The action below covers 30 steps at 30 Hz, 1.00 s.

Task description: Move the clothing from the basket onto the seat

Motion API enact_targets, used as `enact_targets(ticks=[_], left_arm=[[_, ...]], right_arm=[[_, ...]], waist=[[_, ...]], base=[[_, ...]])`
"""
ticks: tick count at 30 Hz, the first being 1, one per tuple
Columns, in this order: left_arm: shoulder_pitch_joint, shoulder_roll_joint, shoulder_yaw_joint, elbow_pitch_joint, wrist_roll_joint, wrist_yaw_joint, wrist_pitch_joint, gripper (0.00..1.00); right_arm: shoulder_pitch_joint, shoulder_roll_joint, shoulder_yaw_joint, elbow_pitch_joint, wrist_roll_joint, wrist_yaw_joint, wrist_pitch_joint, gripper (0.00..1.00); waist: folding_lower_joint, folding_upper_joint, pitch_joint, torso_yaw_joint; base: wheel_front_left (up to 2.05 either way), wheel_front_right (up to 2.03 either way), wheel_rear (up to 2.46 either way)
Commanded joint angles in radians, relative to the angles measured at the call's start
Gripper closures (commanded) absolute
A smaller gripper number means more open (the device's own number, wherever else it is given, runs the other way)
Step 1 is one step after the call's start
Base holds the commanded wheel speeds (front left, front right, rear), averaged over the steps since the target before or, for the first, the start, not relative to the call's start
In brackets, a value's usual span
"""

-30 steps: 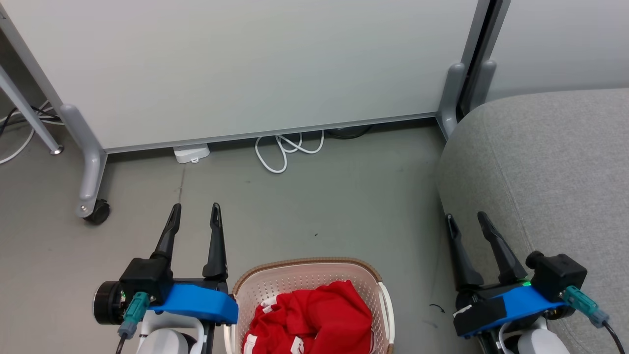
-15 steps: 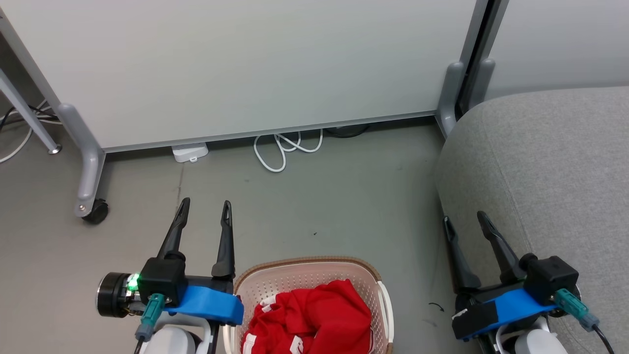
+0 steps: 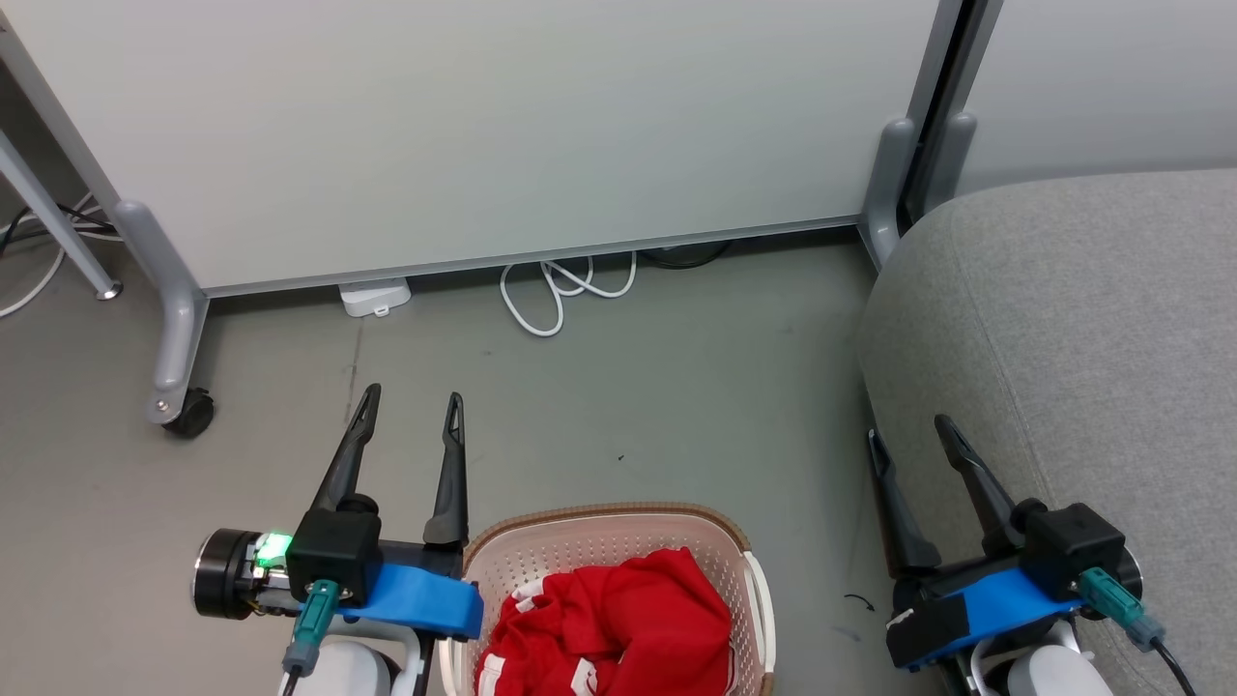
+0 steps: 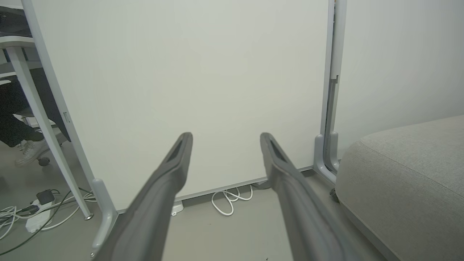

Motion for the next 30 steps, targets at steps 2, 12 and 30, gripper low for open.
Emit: enact_targets(ticks=[2, 12, 30], left_arm=[[-0.008, 0.0, 0.002, -0.004, -0.001, -0.002, -0.003, 0.0], [-0.013, -0.001, 0.006, 0.002, -0.005, -0.008, -0.003, 0.0], [-0.245, 0.046, -0.125, 0.24, 0.037, -0.116, -0.003, 0.0]], right_arm=[[-0.012, -0.006, -0.001, 0.004, -0.003, 0.002, -0.004, 0.0], [-0.015, -0.006, -0.002, 0.009, 0.003, 0.002, -0.004, 0.0], [-0.108, -0.005, 0.029, -0.024, -0.016, 0.001, -0.004, 0.0]], waist=[[0.0, 0.0, 0.0, -0.001], [0.0, 0.0, 0.004, 0.0], [0.0, 0.0, 0.171, -0.03]], base=[[0.0, 0.0, 0.0], [0.0, 0.0, 0.0], [0.0, 0.0, 0.0]])
